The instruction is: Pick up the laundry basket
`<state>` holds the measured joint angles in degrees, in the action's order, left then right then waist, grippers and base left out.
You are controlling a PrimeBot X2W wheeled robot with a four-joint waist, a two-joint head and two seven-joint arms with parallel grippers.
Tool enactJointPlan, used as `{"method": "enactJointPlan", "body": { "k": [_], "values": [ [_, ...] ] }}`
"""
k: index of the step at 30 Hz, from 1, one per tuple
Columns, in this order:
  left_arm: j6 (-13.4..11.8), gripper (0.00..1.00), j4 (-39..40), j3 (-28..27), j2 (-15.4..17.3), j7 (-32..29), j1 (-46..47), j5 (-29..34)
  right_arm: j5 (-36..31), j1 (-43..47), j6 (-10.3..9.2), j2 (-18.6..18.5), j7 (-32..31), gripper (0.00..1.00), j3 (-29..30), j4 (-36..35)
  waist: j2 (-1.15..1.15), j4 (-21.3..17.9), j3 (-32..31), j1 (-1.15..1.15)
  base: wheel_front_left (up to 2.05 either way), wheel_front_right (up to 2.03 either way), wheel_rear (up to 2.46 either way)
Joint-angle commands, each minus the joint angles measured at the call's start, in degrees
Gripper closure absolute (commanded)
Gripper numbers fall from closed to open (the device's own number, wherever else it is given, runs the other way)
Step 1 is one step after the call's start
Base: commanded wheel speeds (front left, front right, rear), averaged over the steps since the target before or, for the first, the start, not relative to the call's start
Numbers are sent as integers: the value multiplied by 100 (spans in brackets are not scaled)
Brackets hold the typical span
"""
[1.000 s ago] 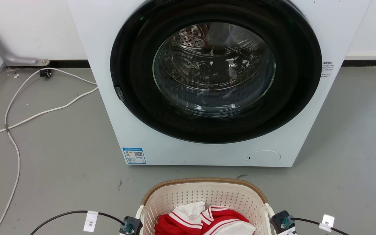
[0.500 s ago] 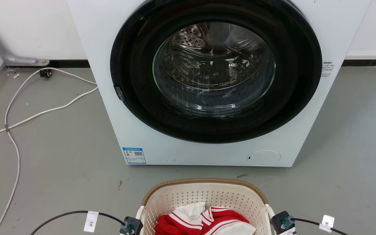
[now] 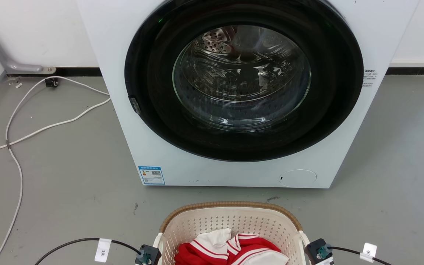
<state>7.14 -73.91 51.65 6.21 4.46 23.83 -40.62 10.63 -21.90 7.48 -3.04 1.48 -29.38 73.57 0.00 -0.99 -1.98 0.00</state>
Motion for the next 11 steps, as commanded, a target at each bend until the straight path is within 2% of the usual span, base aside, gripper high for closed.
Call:
{"method": "enactJointPlan", "body": {
  "k": [1,11],
  "values": [
    [-6,100,16,26,85,53,14,2,-46,129,2,-99,-39,100,-59,44,0,2,1,0,0,0,0],
    [-13,100,16,58,93,70,10,-41,-30,118,2,-105,-48,100,-66,44,0,0,-2,0,0,0,0]
  ]
}}
